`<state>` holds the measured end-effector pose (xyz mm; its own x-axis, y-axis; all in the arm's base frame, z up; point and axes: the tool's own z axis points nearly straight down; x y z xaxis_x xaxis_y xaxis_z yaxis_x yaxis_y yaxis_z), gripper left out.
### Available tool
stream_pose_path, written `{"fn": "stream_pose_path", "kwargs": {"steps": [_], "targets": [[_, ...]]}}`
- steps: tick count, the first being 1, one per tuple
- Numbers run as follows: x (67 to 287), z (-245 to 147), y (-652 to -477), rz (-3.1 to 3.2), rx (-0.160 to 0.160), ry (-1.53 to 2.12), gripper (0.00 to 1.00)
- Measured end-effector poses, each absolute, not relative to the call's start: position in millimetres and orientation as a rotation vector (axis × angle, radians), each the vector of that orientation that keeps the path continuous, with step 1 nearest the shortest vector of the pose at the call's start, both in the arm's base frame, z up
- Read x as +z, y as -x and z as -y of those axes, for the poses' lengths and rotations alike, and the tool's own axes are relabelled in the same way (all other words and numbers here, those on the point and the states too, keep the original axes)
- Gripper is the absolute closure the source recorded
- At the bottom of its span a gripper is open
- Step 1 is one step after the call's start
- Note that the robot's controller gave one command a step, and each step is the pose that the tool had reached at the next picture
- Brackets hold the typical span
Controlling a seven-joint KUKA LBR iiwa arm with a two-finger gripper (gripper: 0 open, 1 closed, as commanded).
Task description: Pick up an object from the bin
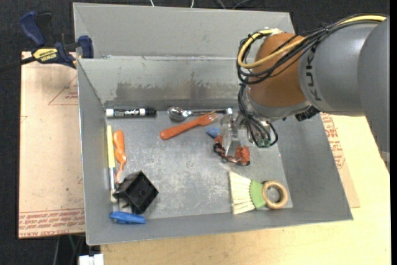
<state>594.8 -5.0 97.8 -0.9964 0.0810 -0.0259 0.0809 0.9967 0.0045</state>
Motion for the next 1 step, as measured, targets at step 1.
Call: {"fn": "stream_pose_path", "kwargs": {"steps": [1], "targets": [[97.8,5.0,-594.8,-3.113,0.005,-0.126,1.00]]}}
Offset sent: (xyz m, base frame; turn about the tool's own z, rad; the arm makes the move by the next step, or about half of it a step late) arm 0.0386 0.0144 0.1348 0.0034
